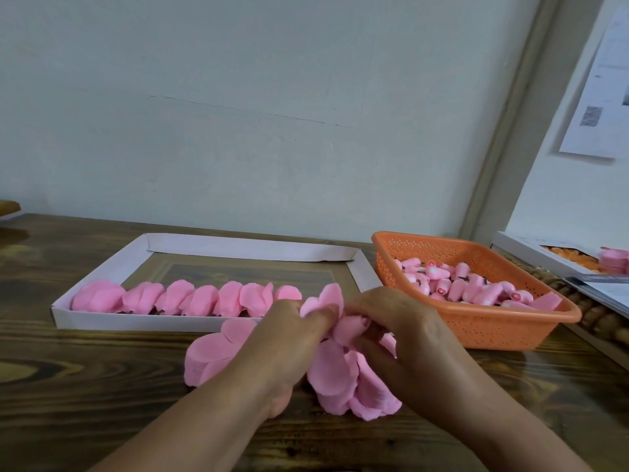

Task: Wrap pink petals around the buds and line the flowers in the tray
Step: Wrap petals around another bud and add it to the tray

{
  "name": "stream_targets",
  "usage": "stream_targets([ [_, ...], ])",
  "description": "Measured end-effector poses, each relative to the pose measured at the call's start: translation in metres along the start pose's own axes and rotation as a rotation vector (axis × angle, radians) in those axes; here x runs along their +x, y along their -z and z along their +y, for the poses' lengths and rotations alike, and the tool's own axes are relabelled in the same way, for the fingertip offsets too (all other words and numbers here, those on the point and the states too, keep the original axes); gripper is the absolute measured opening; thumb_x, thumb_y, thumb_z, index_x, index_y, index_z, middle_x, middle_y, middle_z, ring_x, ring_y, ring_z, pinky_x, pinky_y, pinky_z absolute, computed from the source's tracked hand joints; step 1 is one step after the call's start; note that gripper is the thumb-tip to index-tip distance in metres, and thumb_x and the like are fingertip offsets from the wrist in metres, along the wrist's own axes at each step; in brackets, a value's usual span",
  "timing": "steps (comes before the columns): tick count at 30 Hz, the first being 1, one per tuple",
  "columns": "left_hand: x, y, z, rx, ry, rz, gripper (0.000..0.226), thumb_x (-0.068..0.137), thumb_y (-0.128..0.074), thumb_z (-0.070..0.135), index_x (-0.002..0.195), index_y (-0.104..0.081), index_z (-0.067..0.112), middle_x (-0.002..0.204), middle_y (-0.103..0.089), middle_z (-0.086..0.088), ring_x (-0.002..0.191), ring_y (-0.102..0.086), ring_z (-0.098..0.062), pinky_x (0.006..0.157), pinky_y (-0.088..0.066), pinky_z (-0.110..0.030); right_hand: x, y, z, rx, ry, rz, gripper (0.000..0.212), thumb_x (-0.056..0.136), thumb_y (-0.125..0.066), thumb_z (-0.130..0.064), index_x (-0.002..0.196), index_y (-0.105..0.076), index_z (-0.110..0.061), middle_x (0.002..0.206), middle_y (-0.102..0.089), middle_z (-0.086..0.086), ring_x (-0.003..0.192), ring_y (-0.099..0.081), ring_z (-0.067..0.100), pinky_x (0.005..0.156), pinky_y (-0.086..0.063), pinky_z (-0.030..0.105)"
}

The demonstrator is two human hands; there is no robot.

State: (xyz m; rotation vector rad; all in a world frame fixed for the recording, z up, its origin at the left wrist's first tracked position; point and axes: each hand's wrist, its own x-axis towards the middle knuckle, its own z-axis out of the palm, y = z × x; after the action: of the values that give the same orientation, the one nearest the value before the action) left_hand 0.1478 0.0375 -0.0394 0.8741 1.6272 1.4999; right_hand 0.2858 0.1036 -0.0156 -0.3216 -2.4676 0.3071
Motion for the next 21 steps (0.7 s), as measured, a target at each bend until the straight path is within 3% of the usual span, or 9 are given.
stream_targets([
  [4, 0.000, -0.001, -0.002, -0.028, -0.001, 0.063, 0.022, 0.091, -0.060, 0.030, 0.091, -0.069, 0.011, 0.085, -0.072, -0.008, 0.088, -0.067, -0.024, 0.084, -0.052, -0.041, -0.005, -0.007, -0.003, -0.037, 0.027, 0.080, 0.015, 0.074, -0.068, -0.002, 0.080, -0.063, -0.015, 0.082, -0.060, -0.006, 0.072, -0.055, 0.008, 0.060, -0.048, 0.030],
  [6, 0.001, 0.000, -0.003, -0.056, -0.001, 0.103, 0.015, 0.089, -0.063, 0.025, 0.092, -0.069, 0.012, 0.083, -0.072, -0.006, 0.083, -0.067, -0.022, 0.077, -0.053, -0.037, -0.007, -0.011, -0.006, -0.126, 0.123, 0.110, 0.003, 0.078, -0.065, -0.006, 0.078, -0.066, -0.009, 0.082, -0.062, 0.001, 0.071, -0.058, 0.016, 0.055, -0.048, 0.036],
  [9, 0.002, 0.001, -0.005, -0.076, 0.012, 0.104, 0.016, 0.087, -0.066, 0.021, 0.099, -0.067, 0.010, 0.088, -0.072, -0.008, 0.086, -0.068, -0.025, 0.083, -0.055, -0.043, -0.010, -0.015, -0.009, -0.222, 0.203, 0.154, 0.013, 0.084, -0.059, -0.013, 0.081, -0.070, -0.007, 0.081, -0.063, 0.005, 0.067, -0.060, 0.022, 0.054, -0.048, 0.035],
  [11, 0.001, 0.002, -0.007, -0.021, -0.022, 0.086, 0.015, 0.088, -0.065, 0.023, 0.091, -0.068, 0.009, 0.082, -0.071, -0.007, 0.083, -0.068, -0.024, 0.077, -0.055, -0.039, -0.011, -0.015, -0.009, -0.194, 0.184, 0.172, 0.009, 0.083, -0.062, -0.010, 0.082, -0.071, -0.007, 0.083, -0.064, 0.004, 0.069, -0.061, 0.020, 0.055, -0.049, 0.035],
  [14, -0.003, 0.003, -0.006, 0.058, -0.100, 0.040, 0.024, 0.091, -0.059, 0.028, 0.069, -0.064, 0.020, 0.061, -0.064, 0.006, 0.065, -0.061, -0.013, 0.061, -0.043, -0.028, -0.007, -0.010, -0.002, -0.055, 0.019, 0.128, 0.015, 0.077, -0.070, -0.003, 0.084, -0.074, -0.015, 0.108, -0.060, 0.001, 0.094, -0.057, 0.010, 0.076, -0.049, 0.024],
  [16, -0.007, 0.002, -0.004, 0.125, -0.143, -0.014, 0.038, 0.092, -0.055, 0.032, 0.056, -0.059, 0.024, 0.052, -0.055, 0.011, 0.055, -0.052, -0.007, 0.057, -0.038, -0.025, -0.004, -0.003, 0.002, 0.059, -0.094, 0.048, 0.020, 0.077, -0.073, -0.004, 0.086, -0.075, -0.022, 0.127, -0.051, -0.009, 0.115, -0.047, 0.000, 0.092, -0.037, 0.010],
  [17, -0.008, 0.002, -0.004, 0.154, -0.168, -0.040, 0.040, 0.093, -0.054, 0.034, 0.054, -0.059, 0.025, 0.053, -0.055, 0.009, 0.055, -0.051, -0.008, 0.058, -0.039, -0.026, -0.003, 0.000, 0.003, 0.106, -0.122, 0.007, 0.020, 0.076, -0.073, -0.005, 0.085, -0.075, -0.022, 0.128, -0.050, -0.014, 0.117, -0.045, -0.004, 0.093, -0.034, 0.008],
  [19, -0.009, 0.002, -0.002, 0.141, -0.200, -0.096, 0.036, 0.092, -0.053, 0.037, 0.061, -0.067, 0.025, 0.062, -0.063, 0.004, 0.063, -0.059, -0.013, 0.063, -0.045, -0.030, -0.002, 0.003, 0.004, 0.163, -0.138, -0.035, 0.016, 0.076, -0.074, -0.005, 0.082, -0.074, -0.020, 0.111, -0.061, -0.014, 0.106, -0.054, 0.001, 0.085, -0.040, 0.011],
  [21, -0.010, 0.005, -0.001, 0.081, -0.203, -0.137, 0.032, 0.092, -0.053, 0.035, 0.068, -0.071, 0.024, 0.069, -0.067, 0.003, 0.070, -0.062, -0.010, 0.065, -0.047, -0.021, -0.002, 0.002, 0.005, 0.206, -0.169, 0.003, 0.014, 0.075, -0.074, -0.004, 0.078, -0.072, -0.017, 0.087, -0.064, -0.011, 0.087, -0.060, 0.007, 0.071, -0.042, 0.013],
])
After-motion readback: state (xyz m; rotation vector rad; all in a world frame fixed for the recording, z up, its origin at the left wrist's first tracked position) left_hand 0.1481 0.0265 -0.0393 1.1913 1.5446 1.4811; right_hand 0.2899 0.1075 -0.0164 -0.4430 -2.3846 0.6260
